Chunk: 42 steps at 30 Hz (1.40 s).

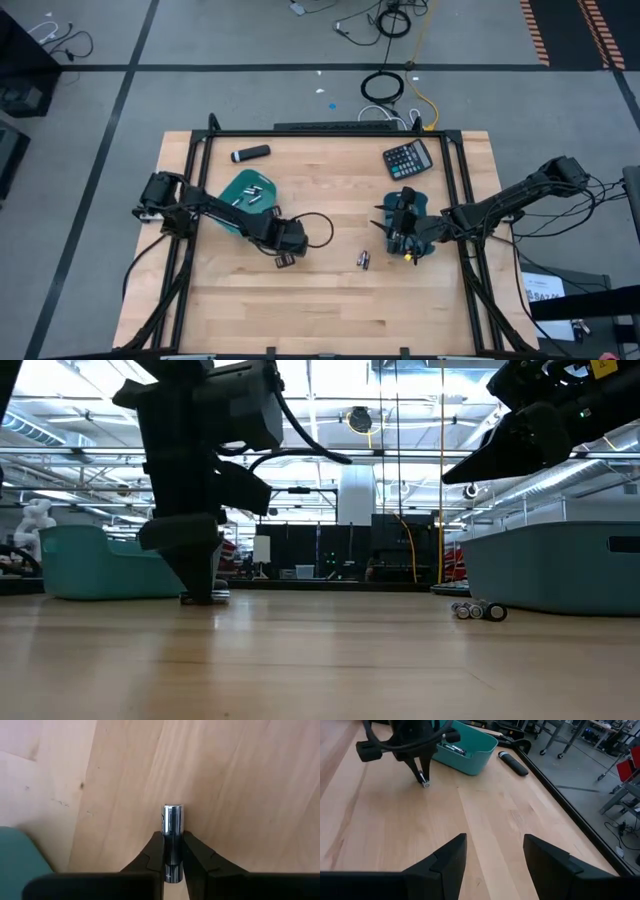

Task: Sort batteries
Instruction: Put the silver battery into the green bin

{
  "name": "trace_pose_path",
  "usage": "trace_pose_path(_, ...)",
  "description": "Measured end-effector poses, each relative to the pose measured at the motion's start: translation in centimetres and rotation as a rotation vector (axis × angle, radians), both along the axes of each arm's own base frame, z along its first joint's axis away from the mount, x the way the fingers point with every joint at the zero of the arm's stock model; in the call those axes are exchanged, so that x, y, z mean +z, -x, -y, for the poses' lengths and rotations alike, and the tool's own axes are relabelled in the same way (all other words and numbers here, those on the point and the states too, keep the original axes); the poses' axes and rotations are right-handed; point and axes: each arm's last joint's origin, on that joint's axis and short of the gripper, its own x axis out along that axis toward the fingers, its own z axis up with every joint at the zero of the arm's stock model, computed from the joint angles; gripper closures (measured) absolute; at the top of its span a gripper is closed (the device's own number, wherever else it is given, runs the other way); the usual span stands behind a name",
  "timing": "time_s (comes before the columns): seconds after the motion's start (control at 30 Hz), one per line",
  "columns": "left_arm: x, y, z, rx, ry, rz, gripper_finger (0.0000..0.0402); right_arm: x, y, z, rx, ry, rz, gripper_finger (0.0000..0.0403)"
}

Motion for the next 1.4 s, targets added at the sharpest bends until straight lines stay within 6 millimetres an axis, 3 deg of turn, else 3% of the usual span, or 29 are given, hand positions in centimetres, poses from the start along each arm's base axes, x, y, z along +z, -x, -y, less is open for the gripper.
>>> trace_pose_path(0.13, 1.3, -0.6, 0.7, -0.017, -0.061, -0.032, 0.036, 0.0, 0.0, 0.0, 0.0, -0.001, 0.0, 0.0216)
trace_pose_path(0.3, 4.3, -0.4, 1.0, 0.019, -0.2, -0.137, 0.036, 0.0, 0.0, 0.0, 0.0, -0.006, 0.001, 0.0216)
trace_pose_path(0.47, 5.9, 1.4, 0.7, 0.045, -0.343, -0.31, 0.036, -0.2, 0.1, 0.0, -0.006, -0.013, -0.014, 0.0216)
trace_pose_path(0.7, 4.7, 4.0, 0.0, 0.048, -0.354, -0.52, 0.0359, -0.3, 0.1, 0.0, -0.004, -0.013, -0.02, 0.0216)
trace_pose_path(1.0, 4.5, 4.3, -0.3, 0.102, -0.352, -0.527, 0.0204, -0.3, 0.1, -0.2, 0.009, -0.015, -0.022, 0.0216)
trace_pose_path(1.2, 4.7, 4.4, -0.3, 0.102, -0.354, -0.547, 0.019, -0.3, 0.1, -0.3, 0.008, -0.013, -0.02, 0.0216)
trace_pose_path(1.4, 6.1, 3.0, 0.1, 0.066, -0.418, -0.429, 0.0189, -0.3, 0.1, -0.3, 0.004, -0.012, -0.018, 0.0216)
